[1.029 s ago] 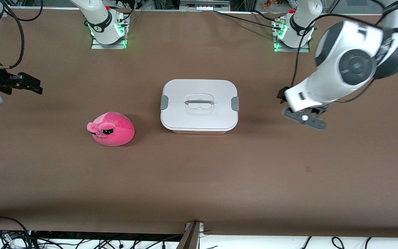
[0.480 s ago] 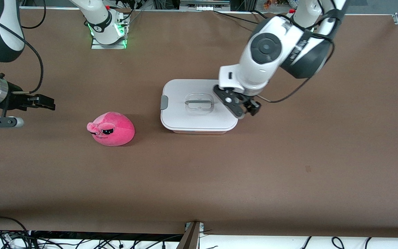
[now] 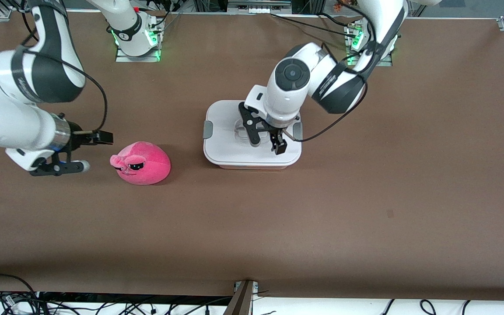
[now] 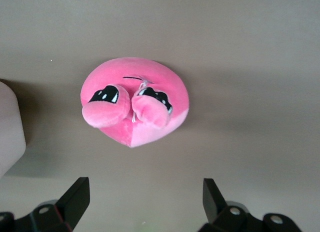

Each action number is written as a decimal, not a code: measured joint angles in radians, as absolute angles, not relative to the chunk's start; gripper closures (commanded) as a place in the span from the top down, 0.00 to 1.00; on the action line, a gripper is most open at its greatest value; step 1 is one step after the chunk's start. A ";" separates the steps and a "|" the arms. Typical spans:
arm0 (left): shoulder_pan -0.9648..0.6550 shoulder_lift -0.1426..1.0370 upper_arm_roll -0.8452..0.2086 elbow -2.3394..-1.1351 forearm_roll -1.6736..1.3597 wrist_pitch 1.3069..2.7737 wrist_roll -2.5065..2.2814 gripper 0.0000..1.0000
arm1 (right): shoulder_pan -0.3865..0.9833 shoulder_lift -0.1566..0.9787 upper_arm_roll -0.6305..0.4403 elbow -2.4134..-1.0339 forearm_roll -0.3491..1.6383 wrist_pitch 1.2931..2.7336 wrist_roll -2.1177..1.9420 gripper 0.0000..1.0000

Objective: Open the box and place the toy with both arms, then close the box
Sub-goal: 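Grasp the lid handle with the left gripper while the right gripper reaches the toy, then lift the lid off with the left gripper while the right gripper grasps the toy, then carry the pink toy into the box and release it with the right gripper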

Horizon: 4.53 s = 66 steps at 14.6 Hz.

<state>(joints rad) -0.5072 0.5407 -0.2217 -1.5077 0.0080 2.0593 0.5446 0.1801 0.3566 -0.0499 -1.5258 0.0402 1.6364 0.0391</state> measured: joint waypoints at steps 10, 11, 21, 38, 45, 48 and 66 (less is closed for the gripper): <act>-0.566 0.571 -0.226 -1.505 0.008 2.076 0.632 0.21 | 0.263 0.389 -0.049 -1.721 0.052 1.843 0.183 1.00; -0.566 0.571 -0.226 -1.505 0.008 2.076 0.635 0.00 | 0.263 0.389 -0.050 -1.734 0.052 1.846 0.184 1.00; -0.563 0.542 -0.275 -1.493 0.008 2.021 0.651 0.00 | 0.262 0.404 -0.056 -1.801 0.052 1.961 0.185 0.70; -0.031 0.287 -0.268 -1.430 0.008 1.547 0.884 0.00 | 0.333 0.393 -0.035 -1.493 0.052 1.753 0.021 0.00; 0.040 0.299 -0.268 -1.430 0.008 1.538 1.006 0.00 | 0.371 0.367 0.146 -1.414 0.031 1.685 -0.408 0.00; 0.044 0.299 -0.268 -1.429 0.008 1.533 1.008 0.00 | 0.389 0.368 0.226 -1.414 -0.058 1.680 -0.498 0.00; 0.084 0.415 -0.269 -1.331 0.110 1.507 1.075 0.00 | 0.660 0.488 0.247 -1.416 -0.263 1.786 -0.070 1.00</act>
<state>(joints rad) 0.0845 0.4150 -0.2692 -1.3314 0.1102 1.5071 1.0746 0.6599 0.4882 0.2468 -1.4163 -0.2630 1.7857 -0.0698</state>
